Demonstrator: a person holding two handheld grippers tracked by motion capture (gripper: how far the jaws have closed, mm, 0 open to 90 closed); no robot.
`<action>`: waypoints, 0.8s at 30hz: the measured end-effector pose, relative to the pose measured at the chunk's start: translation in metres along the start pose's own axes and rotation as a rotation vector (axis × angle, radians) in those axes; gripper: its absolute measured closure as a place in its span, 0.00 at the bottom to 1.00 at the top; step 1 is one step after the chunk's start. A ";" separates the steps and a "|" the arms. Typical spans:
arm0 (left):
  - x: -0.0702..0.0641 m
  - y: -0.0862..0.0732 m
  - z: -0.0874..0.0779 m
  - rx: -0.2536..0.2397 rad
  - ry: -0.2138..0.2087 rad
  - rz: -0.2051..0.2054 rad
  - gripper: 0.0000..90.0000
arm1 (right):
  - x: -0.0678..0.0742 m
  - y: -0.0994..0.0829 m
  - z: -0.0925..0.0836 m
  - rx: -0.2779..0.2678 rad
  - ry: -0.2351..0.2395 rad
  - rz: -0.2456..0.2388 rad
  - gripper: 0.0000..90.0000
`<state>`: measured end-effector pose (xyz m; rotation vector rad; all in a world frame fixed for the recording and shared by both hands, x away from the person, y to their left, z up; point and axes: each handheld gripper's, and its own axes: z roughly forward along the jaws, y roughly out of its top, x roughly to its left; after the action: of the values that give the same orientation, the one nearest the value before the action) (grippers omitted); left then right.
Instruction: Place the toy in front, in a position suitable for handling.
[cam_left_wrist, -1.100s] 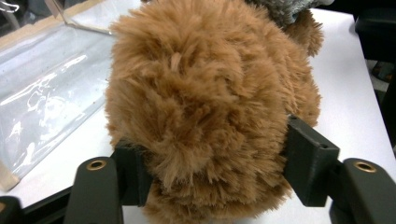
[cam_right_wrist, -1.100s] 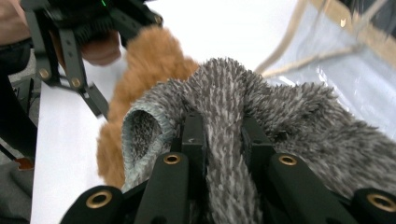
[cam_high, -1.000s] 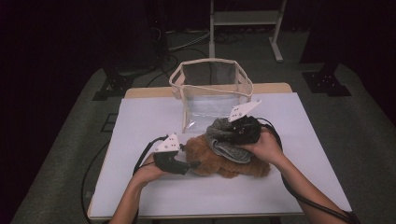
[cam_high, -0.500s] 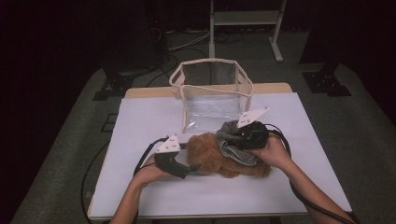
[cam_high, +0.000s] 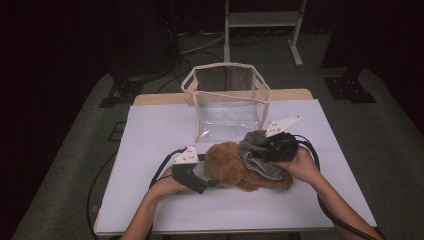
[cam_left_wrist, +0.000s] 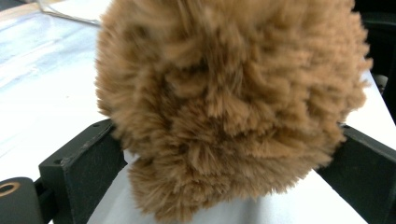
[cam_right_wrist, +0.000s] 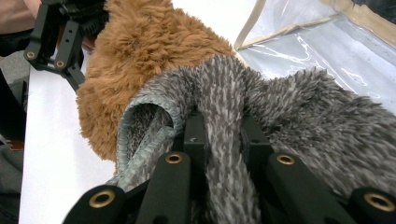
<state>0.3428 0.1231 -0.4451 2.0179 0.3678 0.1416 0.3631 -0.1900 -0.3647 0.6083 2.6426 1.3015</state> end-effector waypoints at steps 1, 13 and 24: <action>0.000 0.001 0.002 0.003 0.000 0.004 0.03 | 0.000 -0.001 -0.001 -0.001 0.000 0.004 0.85; -0.007 0.018 0.002 -0.090 0.001 0.007 0.26 | -0.002 -0.007 -0.014 -0.027 0.001 0.035 0.85; -0.008 0.064 -0.042 -0.152 0.040 0.058 0.32 | 0.001 0.022 -0.019 -0.123 0.064 0.050 0.85</action>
<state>0.3374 0.1291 -0.3687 1.8789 0.3144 0.2392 0.3633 -0.1916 -0.3351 0.6282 2.5875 1.5090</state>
